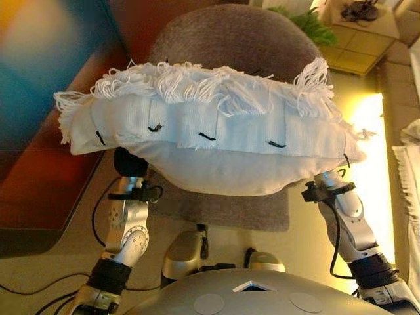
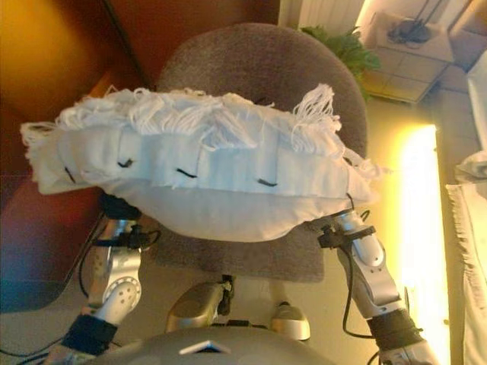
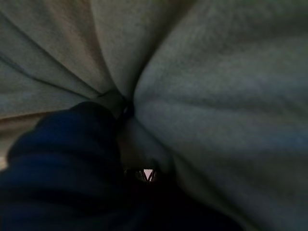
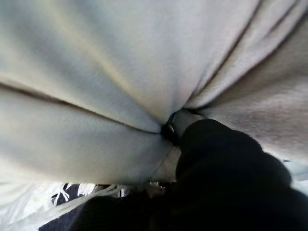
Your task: Pick up the cushion and take it to the sofa
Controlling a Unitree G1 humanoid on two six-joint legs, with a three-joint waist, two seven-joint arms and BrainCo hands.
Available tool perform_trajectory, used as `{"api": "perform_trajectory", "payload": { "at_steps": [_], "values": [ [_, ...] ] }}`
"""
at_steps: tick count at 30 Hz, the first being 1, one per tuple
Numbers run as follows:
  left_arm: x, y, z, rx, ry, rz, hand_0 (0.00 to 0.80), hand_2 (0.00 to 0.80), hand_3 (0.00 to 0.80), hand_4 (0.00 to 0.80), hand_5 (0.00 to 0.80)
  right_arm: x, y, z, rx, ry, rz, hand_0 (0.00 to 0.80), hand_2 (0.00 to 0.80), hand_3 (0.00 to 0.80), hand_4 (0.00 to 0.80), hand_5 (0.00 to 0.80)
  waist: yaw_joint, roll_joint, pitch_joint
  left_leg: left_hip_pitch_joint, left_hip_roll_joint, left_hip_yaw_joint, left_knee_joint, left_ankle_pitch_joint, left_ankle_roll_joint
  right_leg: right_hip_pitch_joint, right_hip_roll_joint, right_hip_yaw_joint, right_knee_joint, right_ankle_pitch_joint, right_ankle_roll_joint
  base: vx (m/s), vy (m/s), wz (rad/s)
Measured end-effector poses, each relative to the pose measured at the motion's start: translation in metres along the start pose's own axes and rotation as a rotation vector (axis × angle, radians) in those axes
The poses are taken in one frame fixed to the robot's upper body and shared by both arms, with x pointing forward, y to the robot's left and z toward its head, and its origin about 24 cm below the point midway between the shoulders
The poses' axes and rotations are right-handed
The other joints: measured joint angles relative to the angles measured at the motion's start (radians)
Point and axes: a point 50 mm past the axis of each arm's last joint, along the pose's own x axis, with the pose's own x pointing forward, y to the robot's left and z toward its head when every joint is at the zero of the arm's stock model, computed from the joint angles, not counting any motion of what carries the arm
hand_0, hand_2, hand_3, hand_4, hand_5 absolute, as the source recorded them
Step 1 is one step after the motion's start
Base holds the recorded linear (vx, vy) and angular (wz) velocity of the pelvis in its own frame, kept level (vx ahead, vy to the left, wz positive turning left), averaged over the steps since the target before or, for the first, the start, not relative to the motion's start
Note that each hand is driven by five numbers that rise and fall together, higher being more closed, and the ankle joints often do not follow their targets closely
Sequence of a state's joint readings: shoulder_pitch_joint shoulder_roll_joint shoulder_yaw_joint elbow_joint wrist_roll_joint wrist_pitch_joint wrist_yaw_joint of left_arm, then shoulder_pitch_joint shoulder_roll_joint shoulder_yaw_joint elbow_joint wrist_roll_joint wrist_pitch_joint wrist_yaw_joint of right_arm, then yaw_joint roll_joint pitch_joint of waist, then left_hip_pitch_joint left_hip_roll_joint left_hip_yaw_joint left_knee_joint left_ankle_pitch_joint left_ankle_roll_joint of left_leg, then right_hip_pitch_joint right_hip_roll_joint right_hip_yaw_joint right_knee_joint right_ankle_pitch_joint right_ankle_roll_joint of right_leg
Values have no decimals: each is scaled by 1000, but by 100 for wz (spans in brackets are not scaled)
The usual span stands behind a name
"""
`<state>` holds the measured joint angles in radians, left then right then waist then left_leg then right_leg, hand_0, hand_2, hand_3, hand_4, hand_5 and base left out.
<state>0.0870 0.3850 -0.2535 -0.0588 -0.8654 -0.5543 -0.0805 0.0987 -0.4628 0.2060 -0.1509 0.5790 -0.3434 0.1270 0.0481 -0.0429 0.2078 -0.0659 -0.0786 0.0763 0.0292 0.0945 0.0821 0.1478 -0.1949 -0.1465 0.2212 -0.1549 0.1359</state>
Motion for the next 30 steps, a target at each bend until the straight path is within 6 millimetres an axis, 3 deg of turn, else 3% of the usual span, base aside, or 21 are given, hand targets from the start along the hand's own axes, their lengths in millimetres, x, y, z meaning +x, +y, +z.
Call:
{"api": "perform_trajectory", "payload": {
  "at_steps": [1,3,6,8,9,10,15,19,30],
  "values": [
    [0,1,0,5,5,2,800,800,800,800,800,0,2,-1,10,-2,-9,800,800,800,800,800,1,-7,-3,30,4,-5,-25,-6,6,-36,-3,1,83,-12,4,263,70,-5],
    [1,4,2,19,14,4,800,800,800,800,800,0,5,-3,20,-7,-18,800,800,800,800,800,-3,-18,-11,61,10,-12,-55,-2,-1,-70,15,5,105,-22,-5,223,34,1],
    [2,5,2,27,42,-9,800,800,800,800,800,-4,6,-6,21,6,-27,800,800,800,800,800,-7,-30,-18,84,17,-30,-83,1,-6,-99,50,10,-63,-3,-26,124,-9,17],
    [2,4,0,24,53,-10,800,800,800,800,800,-4,5,-7,14,10,-37,800,800,800,800,800,-12,-31,-19,85,15,-57,-94,4,-16,-97,57,23,-179,120,-34,52,-55,37],
    [1,4,-1,21,57,-11,800,800,800,800,800,-4,4,-8,14,15,-51,800,800,800,800,800,-11,-30,-20,84,19,-67,-94,7,-33,-78,69,42,-202,143,-38,59,-67,37],
    [1,3,-2,21,63,-14,800,800,800,800,800,-4,3,-9,11,21,-62,800,800,800,800,800,-6,-29,-20,84,28,-74,-94,6,-44,-58,81,33,-236,157,-49,91,-69,23],
    [-2,0,-8,58,84,8,800,800,800,800,800,-3,-2,-16,6,54,-95,800,800,800,800,800,-3,-26,-22,107,53,-80,-117,6,-74,-1,113,21,-310,173,-70,140,-42,11],
    [-3,2,-13,93,133,42,800,800,800,800,800,-4,-3,-22,16,92,-117,800,800,800,800,800,-8,-23,-26,115,56,-80,-117,2,-79,8,117,21,-310,170,-73,107,-30,-1],
    [-41,39,-72,171,485,210,800,800,800,800,800,-33,-11,-101,45,470,-250,800,800,800,800,800,-7,1,-83,105,57,-79,-123,1,-80,-1,114,22,-310,169,-74,59,-48,1]
  ]
}}
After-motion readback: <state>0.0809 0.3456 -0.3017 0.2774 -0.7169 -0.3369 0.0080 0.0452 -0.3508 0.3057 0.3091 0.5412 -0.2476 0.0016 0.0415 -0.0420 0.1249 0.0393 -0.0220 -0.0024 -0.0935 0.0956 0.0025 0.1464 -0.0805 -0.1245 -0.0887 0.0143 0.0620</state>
